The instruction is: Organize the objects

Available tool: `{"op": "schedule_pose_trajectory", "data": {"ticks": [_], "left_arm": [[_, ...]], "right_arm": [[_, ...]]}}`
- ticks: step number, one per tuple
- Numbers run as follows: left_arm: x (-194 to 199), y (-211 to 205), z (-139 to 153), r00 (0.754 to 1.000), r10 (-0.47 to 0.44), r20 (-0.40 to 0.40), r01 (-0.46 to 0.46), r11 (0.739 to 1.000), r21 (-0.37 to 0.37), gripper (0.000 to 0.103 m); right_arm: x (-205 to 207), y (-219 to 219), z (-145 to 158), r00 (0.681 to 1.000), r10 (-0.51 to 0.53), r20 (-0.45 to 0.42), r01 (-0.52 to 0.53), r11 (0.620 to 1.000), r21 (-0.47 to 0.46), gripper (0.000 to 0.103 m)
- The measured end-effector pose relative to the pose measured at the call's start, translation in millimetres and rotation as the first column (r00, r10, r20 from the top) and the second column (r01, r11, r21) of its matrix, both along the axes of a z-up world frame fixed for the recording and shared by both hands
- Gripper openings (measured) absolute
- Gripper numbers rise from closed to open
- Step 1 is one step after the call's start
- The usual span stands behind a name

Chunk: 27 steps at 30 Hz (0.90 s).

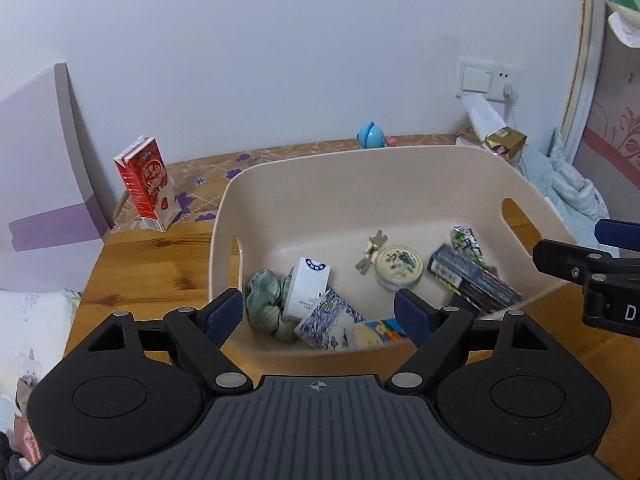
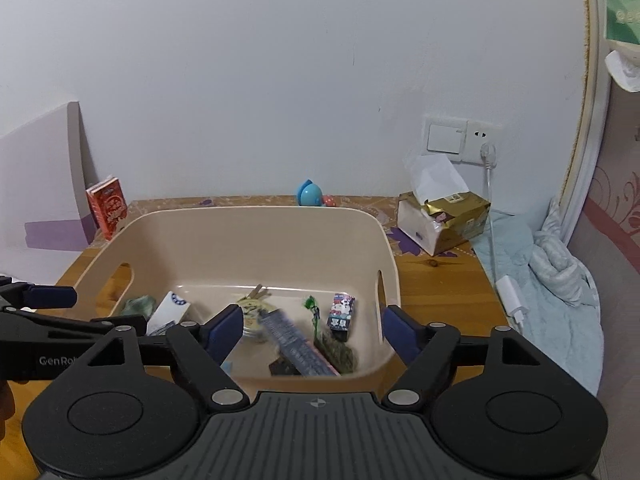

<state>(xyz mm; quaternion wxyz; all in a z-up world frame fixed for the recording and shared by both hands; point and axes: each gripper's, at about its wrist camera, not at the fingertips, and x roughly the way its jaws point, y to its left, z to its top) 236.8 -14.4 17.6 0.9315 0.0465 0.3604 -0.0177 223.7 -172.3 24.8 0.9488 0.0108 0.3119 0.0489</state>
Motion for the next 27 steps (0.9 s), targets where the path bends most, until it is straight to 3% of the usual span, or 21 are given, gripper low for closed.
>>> {"op": "schedule_pose_trajectory", "data": {"ticks": [14, 20, 27], "left_arm": [[-91.1, 0.8, 26.3, 0.999, -0.009, 0.051, 0.010, 1.000, -0.028, 0.089], [-125.4, -1.7, 24.7, 0.998, -0.008, 0.064, 0.007, 1.000, 0.014, 0.090], [-157.1, -3.0, 28.3, 0.997, -0.034, 0.063, 0.034, 0.999, -0.007, 0.090]], "right_arm": [[-86.0, -8.2, 19.0, 0.997, 0.030, 0.075, -0.026, 0.998, -0.052, 0.102], [-117.2, -5.2, 14.6, 0.996, 0.029, 0.079, -0.026, 0.999, -0.040, 0.103], [-150.2, -12.7, 10.1, 0.997, 0.019, 0.076, -0.015, 0.999, -0.051, 0.103]]}}
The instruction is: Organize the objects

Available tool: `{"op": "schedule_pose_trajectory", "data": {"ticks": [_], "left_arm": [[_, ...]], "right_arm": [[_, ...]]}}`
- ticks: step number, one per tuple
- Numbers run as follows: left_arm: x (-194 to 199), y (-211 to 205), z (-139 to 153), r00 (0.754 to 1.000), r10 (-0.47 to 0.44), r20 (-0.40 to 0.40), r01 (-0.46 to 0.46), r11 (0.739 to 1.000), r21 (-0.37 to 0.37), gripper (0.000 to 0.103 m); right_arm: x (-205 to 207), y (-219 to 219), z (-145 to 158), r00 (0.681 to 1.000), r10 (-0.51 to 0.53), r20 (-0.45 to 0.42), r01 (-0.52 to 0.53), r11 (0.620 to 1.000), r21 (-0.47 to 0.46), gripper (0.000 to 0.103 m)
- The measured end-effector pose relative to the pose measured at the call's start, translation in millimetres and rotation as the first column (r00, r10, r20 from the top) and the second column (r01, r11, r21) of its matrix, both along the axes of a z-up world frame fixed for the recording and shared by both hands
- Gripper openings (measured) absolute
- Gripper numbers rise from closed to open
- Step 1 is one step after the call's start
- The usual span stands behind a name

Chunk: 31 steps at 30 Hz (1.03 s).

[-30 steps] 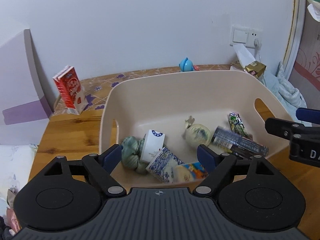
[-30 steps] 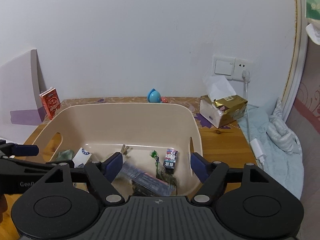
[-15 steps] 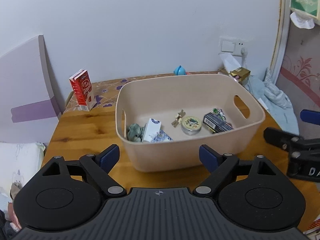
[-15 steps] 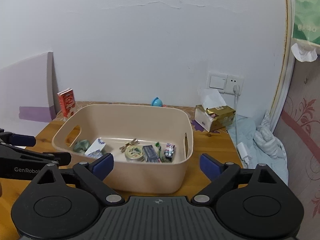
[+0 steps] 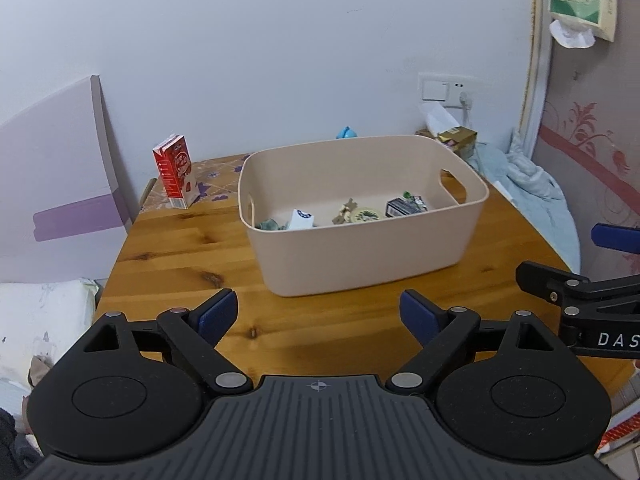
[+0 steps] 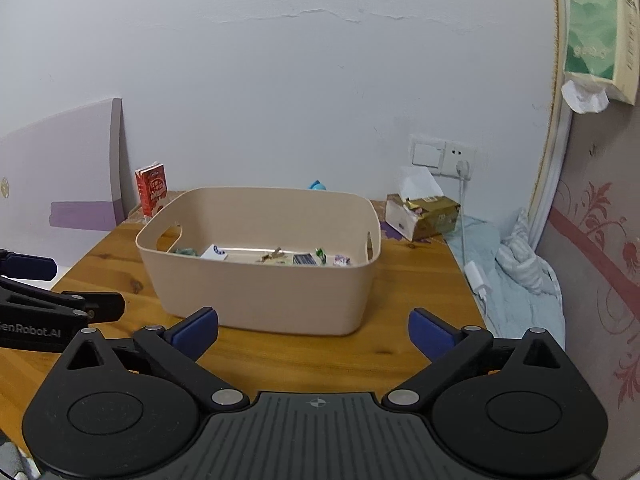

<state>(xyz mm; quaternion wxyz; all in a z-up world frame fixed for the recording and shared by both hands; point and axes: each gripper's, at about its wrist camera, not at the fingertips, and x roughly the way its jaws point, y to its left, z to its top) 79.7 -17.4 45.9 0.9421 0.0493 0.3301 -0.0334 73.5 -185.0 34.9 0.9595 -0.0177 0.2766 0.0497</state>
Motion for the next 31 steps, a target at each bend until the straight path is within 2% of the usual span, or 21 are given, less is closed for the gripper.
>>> {"op": "schedule_pose_trajectory", "data": {"ticks": [7, 12, 24, 31], "left_arm": [[-26.9, 4.3, -1.7, 1.000, 0.018, -0.015, -0.019, 0.999, -0.033, 0.091], [-39.6, 5.3, 0.0, 1.000, 0.019, -0.021, -0.020, 1.000, -0.013, 0.091], [-58.8, -5.4, 4.5, 0.999, -0.041, -0.016, 0.041, 0.999, 0.002, 0.091], [-52.6, 5.6, 2.1, 1.000, -0.018, -0.023, 0.017, 0.998, -0.057, 0.092]], "right_arm": [[-22.4, -12.0, 0.9, 1.000, -0.004, -0.019, 0.005, 0.999, 0.054, 0.103], [-36.4, -20.7, 1.5, 1.000, -0.015, -0.027, 0.017, 0.997, 0.075, 0.103], [-54.6, -26.3, -4.4, 0.998, -0.028, -0.061, 0.033, 0.996, 0.087, 0.103], [-49.0, -22.8, -7.2, 0.997, -0.027, -0.068, 0.032, 0.997, 0.076, 0.103]]}}
